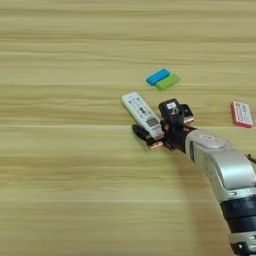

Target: Move the objects on the table

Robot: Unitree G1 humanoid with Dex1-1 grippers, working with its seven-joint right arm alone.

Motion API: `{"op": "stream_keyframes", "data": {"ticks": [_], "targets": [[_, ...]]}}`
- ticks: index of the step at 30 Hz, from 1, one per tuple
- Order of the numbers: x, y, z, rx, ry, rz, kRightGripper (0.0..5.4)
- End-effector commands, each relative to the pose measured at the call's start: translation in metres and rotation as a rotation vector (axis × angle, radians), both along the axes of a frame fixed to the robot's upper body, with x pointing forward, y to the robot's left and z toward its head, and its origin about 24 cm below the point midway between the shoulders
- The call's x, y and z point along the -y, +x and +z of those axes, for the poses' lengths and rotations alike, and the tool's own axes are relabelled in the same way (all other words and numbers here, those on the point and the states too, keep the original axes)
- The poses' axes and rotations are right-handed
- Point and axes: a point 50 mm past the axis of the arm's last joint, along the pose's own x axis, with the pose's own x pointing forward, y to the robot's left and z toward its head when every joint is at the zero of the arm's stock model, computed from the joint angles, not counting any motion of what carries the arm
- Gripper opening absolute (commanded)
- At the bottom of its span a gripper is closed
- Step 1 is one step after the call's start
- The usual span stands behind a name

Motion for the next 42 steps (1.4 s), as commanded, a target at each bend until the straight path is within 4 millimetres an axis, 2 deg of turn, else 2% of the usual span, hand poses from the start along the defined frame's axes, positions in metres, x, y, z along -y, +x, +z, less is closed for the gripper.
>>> {"op": "stream_keyframes", "data": {"ticks": [1,42], "targets": [[0.0015,0.0123,0.0213,0.080,-0.007,0.005,5.38],[0.0033,0.0094,0.0148,-0.025,0.006,0.030,5.38]]}}
